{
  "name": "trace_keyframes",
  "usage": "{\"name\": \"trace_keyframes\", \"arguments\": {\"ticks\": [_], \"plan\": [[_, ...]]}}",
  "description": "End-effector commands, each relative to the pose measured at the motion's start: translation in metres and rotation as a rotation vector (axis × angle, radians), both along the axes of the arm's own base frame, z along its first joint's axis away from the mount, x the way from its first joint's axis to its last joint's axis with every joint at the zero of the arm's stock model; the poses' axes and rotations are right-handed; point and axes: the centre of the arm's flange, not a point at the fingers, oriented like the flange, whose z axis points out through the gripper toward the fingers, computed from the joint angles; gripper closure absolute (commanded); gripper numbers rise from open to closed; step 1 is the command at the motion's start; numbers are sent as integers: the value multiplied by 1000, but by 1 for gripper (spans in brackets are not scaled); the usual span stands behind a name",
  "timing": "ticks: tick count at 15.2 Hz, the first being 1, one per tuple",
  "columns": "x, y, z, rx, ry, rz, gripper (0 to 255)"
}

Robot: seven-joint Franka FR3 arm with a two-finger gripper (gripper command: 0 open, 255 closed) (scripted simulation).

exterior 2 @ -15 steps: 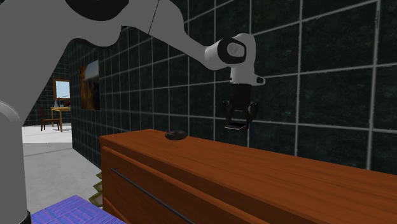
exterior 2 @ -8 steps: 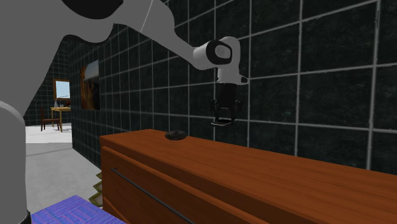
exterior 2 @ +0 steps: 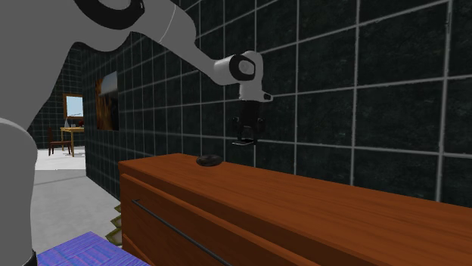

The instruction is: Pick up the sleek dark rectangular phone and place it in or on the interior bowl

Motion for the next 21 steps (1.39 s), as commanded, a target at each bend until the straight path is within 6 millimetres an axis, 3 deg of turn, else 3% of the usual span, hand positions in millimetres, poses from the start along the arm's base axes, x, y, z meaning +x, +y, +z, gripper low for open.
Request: {"name": "trace_keyframes", "arguments": {"ticks": [1,18,21], "plan": [[7,28,-2,0,0,-1,255],[78,241,2,0,0,-1,255],[78,241,-14,0,0,-1,255]]}}
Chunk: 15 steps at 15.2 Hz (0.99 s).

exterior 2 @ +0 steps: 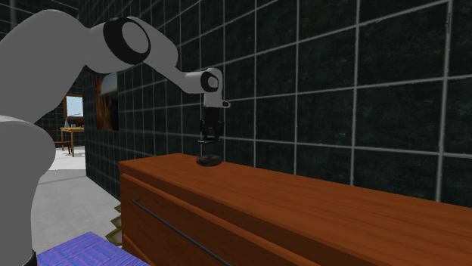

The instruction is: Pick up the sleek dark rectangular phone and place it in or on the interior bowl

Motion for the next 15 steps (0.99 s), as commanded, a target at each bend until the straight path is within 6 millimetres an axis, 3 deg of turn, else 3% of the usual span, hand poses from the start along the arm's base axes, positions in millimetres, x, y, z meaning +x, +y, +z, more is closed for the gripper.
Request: {"name": "trace_keyframes", "arguments": {"ticks": [1,11,15], "plan": [[1,2,-10,0,0,-1,255],[1,2,-64,0,0,-1,255],[1,2,-64,0,0,-1,255]]}}
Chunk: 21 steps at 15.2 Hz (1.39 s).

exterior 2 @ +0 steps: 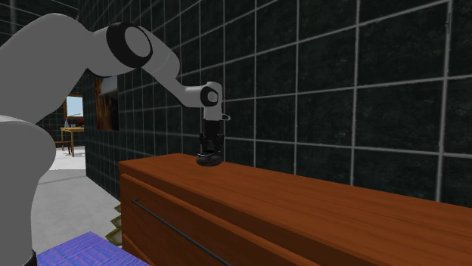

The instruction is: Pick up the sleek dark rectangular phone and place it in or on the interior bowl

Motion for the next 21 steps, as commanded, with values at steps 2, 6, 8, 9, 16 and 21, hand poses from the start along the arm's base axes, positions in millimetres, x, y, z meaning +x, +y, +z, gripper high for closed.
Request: {"name": "trace_keyframes", "arguments": {"ticks": [2,6,8,9,16,21], "plan": [[0,0,0,0,0,0,255],[0,0,0,0,0,0,0],[0,0,0,0,0,0,0],[0,0,0,0,0,0,0],[1,-3,50,0,0,0,0],[1,-3,50,0,0,0,0]]}}
